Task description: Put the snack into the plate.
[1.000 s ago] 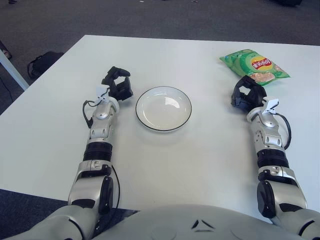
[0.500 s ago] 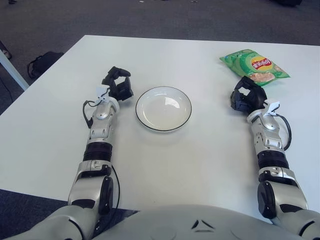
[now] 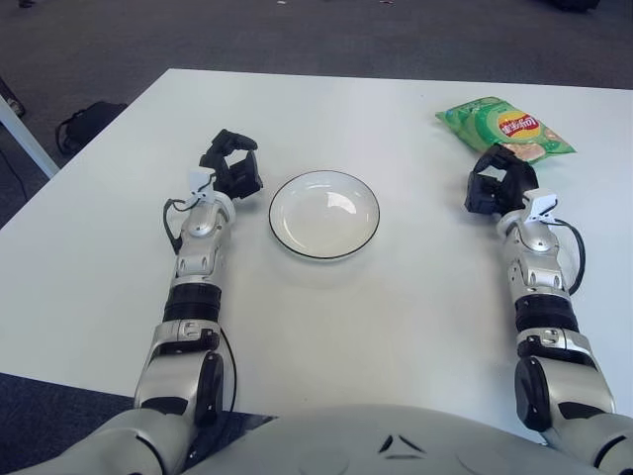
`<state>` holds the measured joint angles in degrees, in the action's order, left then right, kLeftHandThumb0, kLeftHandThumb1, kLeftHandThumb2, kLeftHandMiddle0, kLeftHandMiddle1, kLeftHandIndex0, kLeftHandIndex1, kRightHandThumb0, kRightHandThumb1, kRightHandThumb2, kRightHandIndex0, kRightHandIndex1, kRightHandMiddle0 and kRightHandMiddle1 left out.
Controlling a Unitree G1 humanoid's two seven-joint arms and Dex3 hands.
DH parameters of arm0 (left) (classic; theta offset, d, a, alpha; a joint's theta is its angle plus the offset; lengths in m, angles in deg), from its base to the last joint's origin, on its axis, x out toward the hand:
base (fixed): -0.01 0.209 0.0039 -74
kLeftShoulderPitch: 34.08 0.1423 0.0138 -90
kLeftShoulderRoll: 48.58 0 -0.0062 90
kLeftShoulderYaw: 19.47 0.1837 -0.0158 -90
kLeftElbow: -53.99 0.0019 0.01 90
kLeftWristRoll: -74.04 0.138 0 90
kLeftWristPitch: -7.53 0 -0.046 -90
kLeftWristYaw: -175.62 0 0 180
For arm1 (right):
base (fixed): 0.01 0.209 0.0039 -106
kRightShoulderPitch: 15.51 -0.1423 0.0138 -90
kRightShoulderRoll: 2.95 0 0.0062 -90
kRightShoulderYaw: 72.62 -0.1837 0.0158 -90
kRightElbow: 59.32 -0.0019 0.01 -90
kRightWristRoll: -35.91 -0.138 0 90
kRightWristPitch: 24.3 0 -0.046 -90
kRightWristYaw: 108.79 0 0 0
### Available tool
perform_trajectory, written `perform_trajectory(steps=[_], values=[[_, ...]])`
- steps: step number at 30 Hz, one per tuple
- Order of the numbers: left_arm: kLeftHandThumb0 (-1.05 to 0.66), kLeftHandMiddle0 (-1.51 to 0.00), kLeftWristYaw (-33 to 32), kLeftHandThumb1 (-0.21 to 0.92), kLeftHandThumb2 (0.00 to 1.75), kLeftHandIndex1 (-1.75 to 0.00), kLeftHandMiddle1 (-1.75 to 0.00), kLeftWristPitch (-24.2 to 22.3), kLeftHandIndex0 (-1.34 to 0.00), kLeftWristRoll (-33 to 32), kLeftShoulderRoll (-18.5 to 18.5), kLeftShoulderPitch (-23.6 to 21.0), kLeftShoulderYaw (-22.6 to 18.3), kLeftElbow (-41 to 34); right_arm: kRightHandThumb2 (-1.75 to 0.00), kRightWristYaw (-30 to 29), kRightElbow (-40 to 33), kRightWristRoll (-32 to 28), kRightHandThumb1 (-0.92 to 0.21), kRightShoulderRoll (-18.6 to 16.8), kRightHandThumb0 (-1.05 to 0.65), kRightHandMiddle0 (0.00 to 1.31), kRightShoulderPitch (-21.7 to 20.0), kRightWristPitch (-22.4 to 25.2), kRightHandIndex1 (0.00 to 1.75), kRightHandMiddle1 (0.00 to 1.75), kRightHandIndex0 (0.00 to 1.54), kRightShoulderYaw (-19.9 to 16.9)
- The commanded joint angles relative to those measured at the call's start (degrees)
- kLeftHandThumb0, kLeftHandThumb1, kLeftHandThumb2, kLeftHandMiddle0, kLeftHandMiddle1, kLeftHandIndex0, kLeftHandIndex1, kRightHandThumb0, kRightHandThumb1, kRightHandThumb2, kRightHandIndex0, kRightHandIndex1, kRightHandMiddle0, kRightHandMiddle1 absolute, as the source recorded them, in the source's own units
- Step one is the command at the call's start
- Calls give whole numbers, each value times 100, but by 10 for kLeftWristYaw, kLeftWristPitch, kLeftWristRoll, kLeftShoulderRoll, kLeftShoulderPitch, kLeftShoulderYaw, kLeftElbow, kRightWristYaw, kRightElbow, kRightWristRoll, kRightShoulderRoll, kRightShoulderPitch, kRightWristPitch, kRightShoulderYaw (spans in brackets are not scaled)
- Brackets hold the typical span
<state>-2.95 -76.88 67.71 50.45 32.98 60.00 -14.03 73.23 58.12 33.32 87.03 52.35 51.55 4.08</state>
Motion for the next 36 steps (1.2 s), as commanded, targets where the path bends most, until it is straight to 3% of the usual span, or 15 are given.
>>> perform_trajectory(steps=[1,6,11,24,28,36], values=[[-42,-99,-7,51,107,-175,-175,-6,-46,6,0,12,2,-10,-140,-8,-26,11,-25,14,-51,67,-16,5,175,175,117,2],[-42,-98,-6,51,107,-175,-175,-4,-46,8,-1,18,5,-18,-140,-3,-39,19,-25,36,-51,67,-35,18,175,175,117,3],[-42,-100,3,51,107,-175,-175,4,-46,7,-2,28,10,-27,-138,1,8,20,-27,69,-50,65,-85,21,175,175,114,-5],[-43,-102,-8,49,109,-175,-175,-1,-47,10,9,47,16,-55,-127,-23,19,42,-35,84,-47,59,-125,55,175,175,108,11],[-43,-102,-7,49,109,-175,-175,3,-47,9,10,50,17,-55,-124,-37,23,68,-38,91,-46,57,-132,64,175,175,105,24],[-42,-101,2,50,108,-175,-175,14,-47,7,7,49,18,-44,-112,-55,119,143,-48,126,-43,49,-189,44,175,175,99,74]])
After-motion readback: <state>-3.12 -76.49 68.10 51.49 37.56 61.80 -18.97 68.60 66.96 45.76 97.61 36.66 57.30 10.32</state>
